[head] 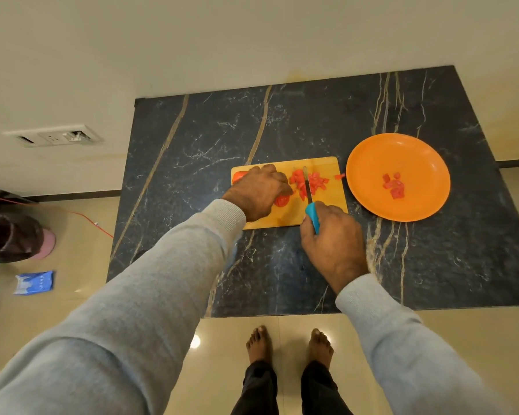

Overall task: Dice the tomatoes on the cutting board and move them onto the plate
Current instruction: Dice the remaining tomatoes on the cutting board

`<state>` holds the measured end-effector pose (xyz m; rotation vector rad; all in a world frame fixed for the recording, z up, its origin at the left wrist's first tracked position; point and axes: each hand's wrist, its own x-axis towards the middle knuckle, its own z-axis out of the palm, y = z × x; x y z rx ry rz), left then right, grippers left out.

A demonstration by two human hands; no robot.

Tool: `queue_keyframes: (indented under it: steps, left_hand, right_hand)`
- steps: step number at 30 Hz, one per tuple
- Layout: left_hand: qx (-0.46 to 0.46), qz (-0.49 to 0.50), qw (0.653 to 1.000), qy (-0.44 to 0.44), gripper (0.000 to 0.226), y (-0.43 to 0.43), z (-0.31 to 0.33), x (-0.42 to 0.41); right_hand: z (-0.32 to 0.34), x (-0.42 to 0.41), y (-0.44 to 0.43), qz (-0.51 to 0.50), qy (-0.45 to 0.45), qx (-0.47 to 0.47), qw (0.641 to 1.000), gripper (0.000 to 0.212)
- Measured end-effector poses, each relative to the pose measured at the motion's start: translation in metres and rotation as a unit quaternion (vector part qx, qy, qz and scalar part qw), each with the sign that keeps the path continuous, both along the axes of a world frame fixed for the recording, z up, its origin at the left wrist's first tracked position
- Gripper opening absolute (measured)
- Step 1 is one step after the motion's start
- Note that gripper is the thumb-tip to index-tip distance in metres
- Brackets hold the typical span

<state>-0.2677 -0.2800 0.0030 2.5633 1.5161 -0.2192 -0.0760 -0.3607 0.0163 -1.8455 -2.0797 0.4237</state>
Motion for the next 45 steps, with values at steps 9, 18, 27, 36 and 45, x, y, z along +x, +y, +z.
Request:
queue_keyframes:
  steps: [9,18,27,36,45]
  left_hand:
    - [-0.029,0.165,0.984,0.053,0.053,-0.003,0.009,0.008]
    - [-0.104,0.078,0.991,0.02,0.063,0.003,0.01,-0.011]
    - [-0.069,0.173,0.982,0.027,0.058,0.001,0.0,0.005]
    - [0.0,0.061,0.997,-0.045,0.038,-0.013,-0.004,-0.004]
    - [0.003,0.055,0.998,-0.044,0.033,-0.014,-0.008,-0.006]
  right_hand:
    - [-0.002,-0.004,0.001,0.026,0.003,-0.027,0.999,0.03]
    - [-0.018,-0.002,-0.026,0.049,0.014,-0.062,0.997,0.026]
    - [-0.018,-0.011,-0.008,0.071,0.002,-0.07,0.995,0.029]
    - [-0.02,0.0,-0.017,0.085,0.006,-0.06,0.995,0.033]
    - [-0.021,-0.005,-0.012,0.101,-0.02,-0.064,0.993,0.039]
